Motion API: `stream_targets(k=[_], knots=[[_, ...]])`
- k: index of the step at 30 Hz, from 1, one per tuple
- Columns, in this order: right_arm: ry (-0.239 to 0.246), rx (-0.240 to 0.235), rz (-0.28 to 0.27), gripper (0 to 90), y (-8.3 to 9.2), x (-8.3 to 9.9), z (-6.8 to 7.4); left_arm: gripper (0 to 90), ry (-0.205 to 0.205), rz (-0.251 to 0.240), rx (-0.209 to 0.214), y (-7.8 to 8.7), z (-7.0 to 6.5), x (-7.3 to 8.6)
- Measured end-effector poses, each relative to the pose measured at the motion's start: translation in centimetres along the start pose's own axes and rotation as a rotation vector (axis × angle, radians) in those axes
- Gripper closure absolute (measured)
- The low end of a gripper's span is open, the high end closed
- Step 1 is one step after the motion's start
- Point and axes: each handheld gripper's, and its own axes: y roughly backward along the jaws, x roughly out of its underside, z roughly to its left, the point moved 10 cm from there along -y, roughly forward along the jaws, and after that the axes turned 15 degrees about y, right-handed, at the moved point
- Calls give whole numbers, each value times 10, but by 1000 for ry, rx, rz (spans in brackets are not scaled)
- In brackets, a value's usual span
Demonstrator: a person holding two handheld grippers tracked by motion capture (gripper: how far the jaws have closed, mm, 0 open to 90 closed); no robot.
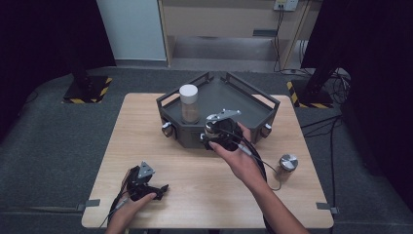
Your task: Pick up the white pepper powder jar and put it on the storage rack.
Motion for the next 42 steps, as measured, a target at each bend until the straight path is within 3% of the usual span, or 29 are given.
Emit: stream_targets(k=[13, 42], knots=[[-11, 31, -4, 313, -5, -20, -14, 0, 0, 0, 0, 0, 0, 0], [-37, 76, 21, 313, -27, -35, -43, 0, 0, 0, 0, 0, 0, 0]])
